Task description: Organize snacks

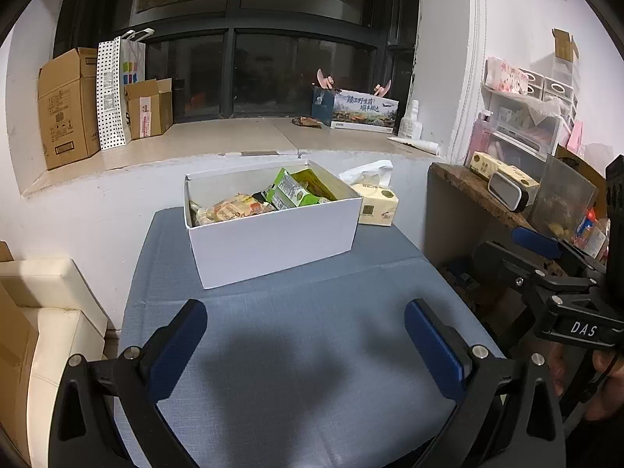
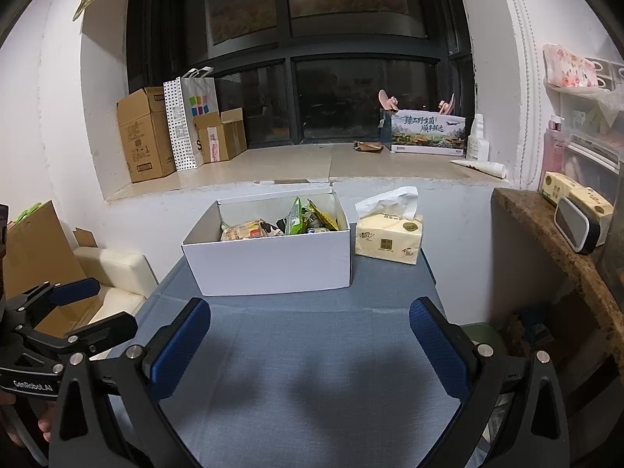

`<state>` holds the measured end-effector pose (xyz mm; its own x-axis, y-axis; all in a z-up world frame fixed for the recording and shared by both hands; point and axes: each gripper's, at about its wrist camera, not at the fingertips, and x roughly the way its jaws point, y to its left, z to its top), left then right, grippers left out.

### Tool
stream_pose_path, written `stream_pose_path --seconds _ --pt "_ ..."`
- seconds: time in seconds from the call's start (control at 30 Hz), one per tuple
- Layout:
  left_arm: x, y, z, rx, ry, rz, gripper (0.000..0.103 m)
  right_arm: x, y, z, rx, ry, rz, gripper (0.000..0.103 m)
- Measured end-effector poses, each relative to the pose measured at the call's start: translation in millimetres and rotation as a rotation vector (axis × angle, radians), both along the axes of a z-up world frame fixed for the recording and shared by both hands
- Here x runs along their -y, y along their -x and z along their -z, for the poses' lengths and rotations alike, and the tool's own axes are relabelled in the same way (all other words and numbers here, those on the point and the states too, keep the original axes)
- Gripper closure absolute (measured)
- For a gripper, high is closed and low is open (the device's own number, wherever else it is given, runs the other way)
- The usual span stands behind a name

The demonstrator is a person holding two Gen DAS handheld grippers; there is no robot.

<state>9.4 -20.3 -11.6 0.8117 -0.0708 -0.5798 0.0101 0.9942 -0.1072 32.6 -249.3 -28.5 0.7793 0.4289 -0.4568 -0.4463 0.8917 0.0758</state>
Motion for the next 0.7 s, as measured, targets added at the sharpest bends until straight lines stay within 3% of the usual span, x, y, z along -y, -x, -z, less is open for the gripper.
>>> stream_pose_path --seconds 0.7 --pt "-2.7 0.6 0.9 -0.001 0.002 -0.006 0.0 -1.1 0.6 -0.1 0.002 0.0 0.001 0.0"
